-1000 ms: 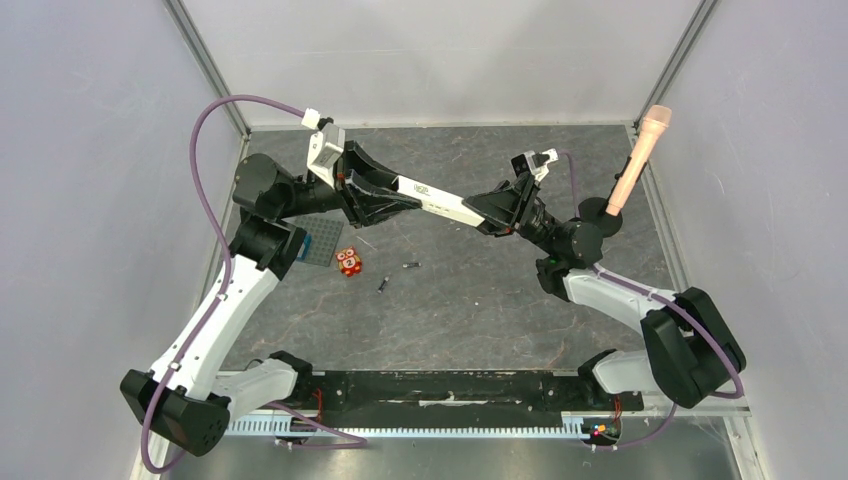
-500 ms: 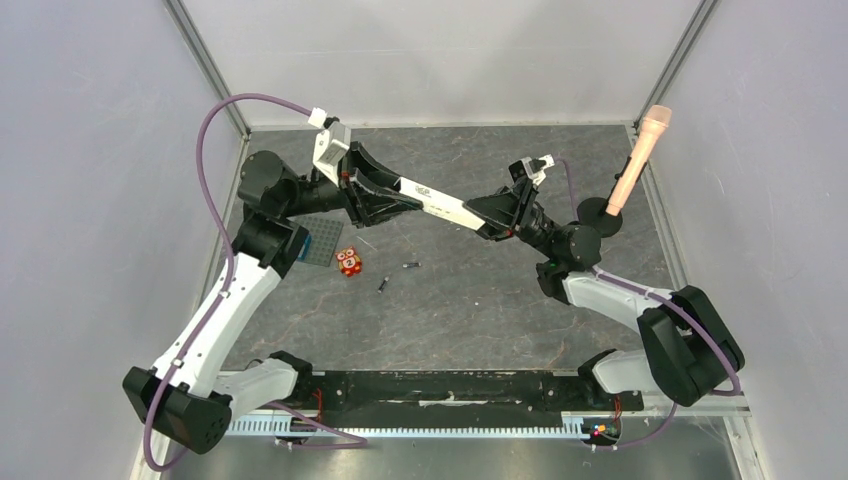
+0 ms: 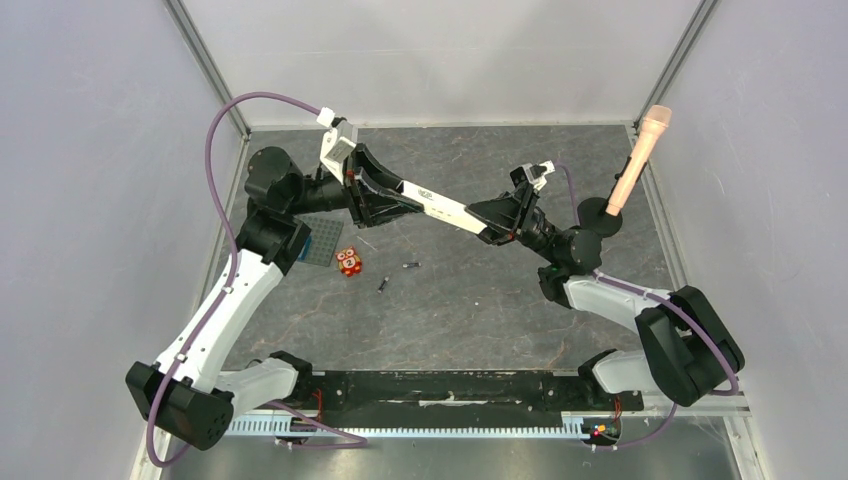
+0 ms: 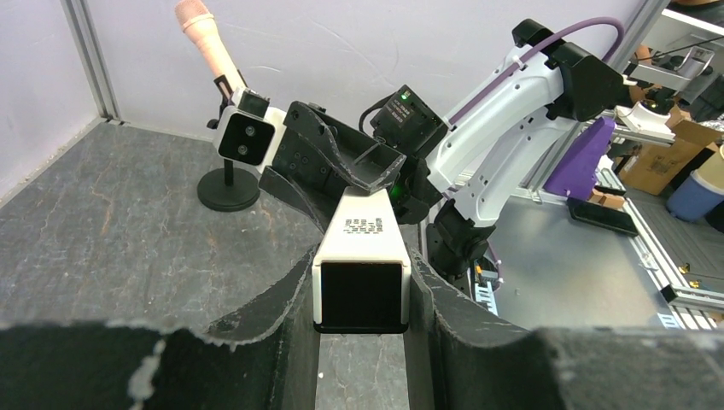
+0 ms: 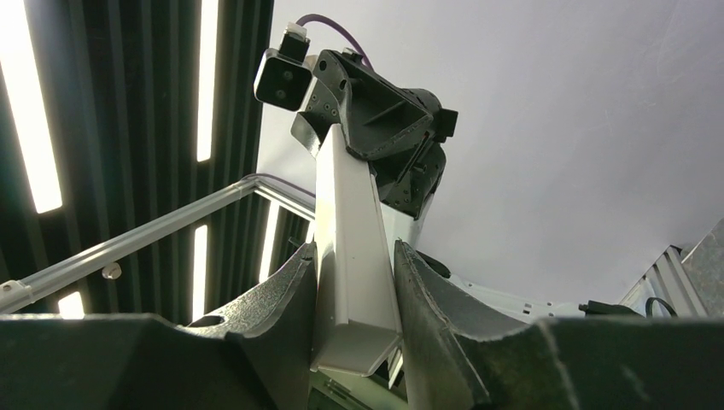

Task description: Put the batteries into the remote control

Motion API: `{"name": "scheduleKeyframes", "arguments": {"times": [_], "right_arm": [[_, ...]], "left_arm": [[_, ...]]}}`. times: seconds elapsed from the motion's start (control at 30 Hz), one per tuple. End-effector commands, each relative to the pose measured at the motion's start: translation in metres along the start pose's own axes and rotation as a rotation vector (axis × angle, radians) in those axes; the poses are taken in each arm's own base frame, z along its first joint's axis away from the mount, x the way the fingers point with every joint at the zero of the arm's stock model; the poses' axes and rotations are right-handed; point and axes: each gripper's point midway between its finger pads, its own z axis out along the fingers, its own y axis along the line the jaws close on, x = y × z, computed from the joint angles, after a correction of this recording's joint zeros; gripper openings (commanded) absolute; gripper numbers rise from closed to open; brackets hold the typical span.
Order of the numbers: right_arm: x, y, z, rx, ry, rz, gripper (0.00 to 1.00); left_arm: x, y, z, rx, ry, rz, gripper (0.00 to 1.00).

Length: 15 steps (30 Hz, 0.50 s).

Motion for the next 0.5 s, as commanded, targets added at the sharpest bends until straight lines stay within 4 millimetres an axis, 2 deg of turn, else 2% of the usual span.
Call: {"name": "scheduleKeyframes", "arguments": {"times": [0.0,0.2,0.47], "right_arm": [[0.021,0.029,-0.018,-0.128,0.079,-0.146,0.26],[0.017,0.029,-0.008,-0.101,0.089,-0.183,0.35],[0.013,0.020,-0.002,-0.034,0.089,-0.218,0.58]], "left_arm": [[-0.060,0.012,-0.017,-0.146,-0.148,0.210,0.02],[-0.052,0.012,-0.014,-0.109,-0.126,0.173,0.02],[-0.049,0.013,-0.014,-0.104,-0.121,0.165,0.02]]}}
